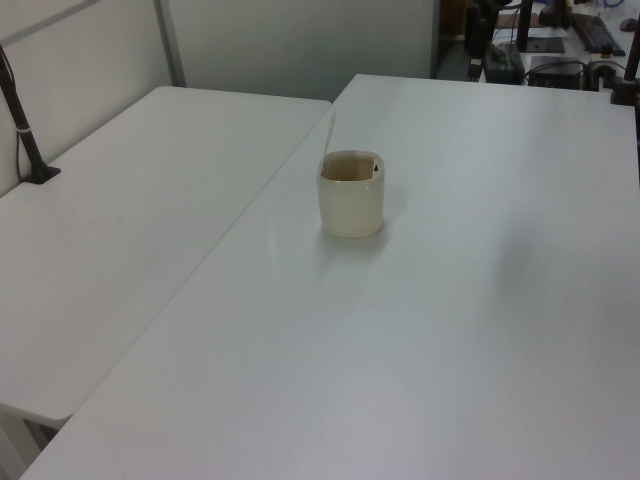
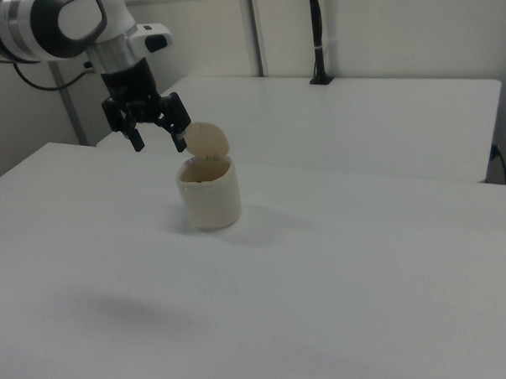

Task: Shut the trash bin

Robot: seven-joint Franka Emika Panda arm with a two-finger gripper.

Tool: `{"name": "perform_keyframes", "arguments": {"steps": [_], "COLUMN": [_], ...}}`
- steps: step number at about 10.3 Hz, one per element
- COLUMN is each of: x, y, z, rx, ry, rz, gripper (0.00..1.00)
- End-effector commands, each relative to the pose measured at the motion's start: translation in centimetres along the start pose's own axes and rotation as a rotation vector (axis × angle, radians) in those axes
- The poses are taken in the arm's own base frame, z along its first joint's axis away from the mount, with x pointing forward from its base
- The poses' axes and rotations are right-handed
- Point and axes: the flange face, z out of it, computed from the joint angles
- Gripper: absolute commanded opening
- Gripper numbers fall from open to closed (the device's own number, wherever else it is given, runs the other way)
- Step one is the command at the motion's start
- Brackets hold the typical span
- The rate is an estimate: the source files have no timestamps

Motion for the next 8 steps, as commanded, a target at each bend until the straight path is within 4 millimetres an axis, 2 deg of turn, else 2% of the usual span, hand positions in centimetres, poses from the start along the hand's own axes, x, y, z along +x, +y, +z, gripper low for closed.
{"name": "perform_keyframes", "arguments": {"steps": [1,8], "x": [-1.1,-1.08], "y": [-0.31,-0.31], "z": [-0.44,-0.34], "rx": [0.029,0.03], "ry": [-0.012,-0.015], "rz": [-0.011,-0.008], "gripper": [1.0,1.0]}}
